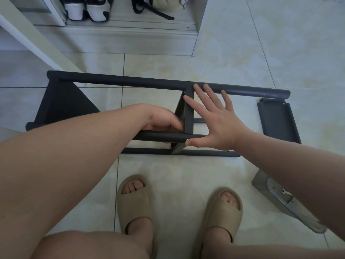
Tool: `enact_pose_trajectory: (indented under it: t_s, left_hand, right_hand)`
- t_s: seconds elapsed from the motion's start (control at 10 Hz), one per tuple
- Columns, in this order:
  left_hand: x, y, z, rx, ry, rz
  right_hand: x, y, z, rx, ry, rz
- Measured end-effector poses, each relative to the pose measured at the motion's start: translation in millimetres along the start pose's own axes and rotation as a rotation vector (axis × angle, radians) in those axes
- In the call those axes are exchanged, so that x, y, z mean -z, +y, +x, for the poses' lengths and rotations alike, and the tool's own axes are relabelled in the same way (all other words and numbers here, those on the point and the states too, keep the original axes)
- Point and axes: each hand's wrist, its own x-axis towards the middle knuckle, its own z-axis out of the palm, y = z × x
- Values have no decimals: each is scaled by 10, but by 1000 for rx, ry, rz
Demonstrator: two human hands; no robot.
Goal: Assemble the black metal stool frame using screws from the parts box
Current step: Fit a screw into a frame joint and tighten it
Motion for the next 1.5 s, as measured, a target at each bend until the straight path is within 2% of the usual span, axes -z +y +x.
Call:
enact_pose_trajectory:
  t_s: [0.2, 0.3, 0.6, 0.8, 1.1, 1.3, 1.5]
  left_hand:
    - [9, -11, 14, 13, 19, -97]
    - [4, -3, 32, 61, 43, -79]
    - [17, -1, 0, 8, -20, -94]
    - [-5, 9, 30, 88, 42, -66]
    - [11, -2, -2, 18, -25, -111]
    - [-8, -1, 22, 54, -2, -74]
    - [11, -10, -4, 7, -11, -80]
  right_hand:
    - [-6, 2, 6, 1, 1, 1]
    - [-4, 4, 5, 0, 1, 1]
    - [-8, 6, 6, 3, 4, 3]
    - [-8, 8, 7, 2, 4, 12]
    - [-17, 9, 1, 4, 14, 16]
    - [-16, 6, -1, 2, 13, 14]
    - [-6, 4, 0, 1, 9, 17]
